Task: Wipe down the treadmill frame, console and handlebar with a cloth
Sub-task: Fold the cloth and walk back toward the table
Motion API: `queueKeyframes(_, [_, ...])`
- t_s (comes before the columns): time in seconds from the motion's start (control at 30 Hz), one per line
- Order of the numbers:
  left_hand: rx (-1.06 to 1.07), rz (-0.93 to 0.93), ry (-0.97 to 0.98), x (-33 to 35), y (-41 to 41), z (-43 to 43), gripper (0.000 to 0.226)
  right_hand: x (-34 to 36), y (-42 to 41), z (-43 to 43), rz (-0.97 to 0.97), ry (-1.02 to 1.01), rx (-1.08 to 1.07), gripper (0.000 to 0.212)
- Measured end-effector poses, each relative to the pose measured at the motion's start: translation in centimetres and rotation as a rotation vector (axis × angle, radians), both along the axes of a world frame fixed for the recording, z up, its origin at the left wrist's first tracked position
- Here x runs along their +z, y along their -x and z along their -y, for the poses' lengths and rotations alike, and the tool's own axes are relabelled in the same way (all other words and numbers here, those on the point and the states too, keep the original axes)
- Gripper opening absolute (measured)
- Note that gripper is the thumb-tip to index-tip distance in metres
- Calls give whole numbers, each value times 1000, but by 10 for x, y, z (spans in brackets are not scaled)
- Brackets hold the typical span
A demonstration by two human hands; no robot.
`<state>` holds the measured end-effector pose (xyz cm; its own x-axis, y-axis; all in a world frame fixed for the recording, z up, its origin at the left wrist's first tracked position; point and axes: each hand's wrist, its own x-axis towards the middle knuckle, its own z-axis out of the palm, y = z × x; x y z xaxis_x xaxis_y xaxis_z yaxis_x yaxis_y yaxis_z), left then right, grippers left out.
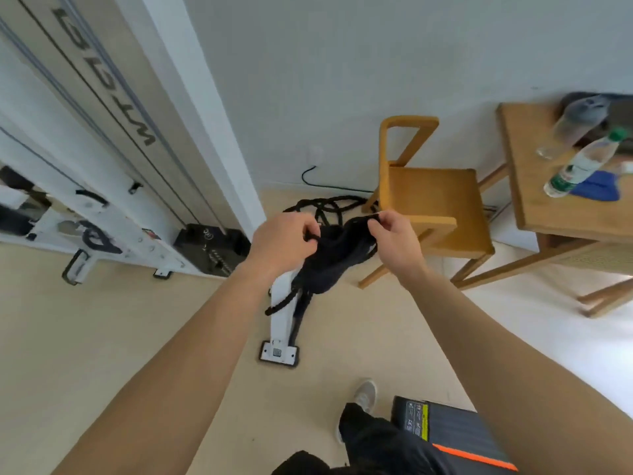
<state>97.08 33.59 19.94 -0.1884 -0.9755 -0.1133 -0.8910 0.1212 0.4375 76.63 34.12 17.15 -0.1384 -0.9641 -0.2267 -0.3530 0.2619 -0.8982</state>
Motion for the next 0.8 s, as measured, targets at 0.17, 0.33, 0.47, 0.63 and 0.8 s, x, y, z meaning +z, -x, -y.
queueKeyframes(0.17, [-138, -173, -8, 1, 88, 97, 17, -1, 87, 57, -41, -43, -189, 14])
queueKeyframes(0.33, [-332, -208, -34, -2, 165, 172, 24, 6, 165, 92, -27, -33, -435, 20])
queueKeyframes(0.47, [-512, -259, -93, 3, 235, 217, 28, 13, 221, 100, 13, -1, -610, 26])
queueKeyframes(0.63, [-799, -266, -203, 8, 319, 228, 38, 15, 282, 91, 54, -16, -820, 21])
queueKeyframes(0.8, [-896, -311, -391, 3, 398, 223, 28, 16, 341, 78, 97, -11, -999, 24])
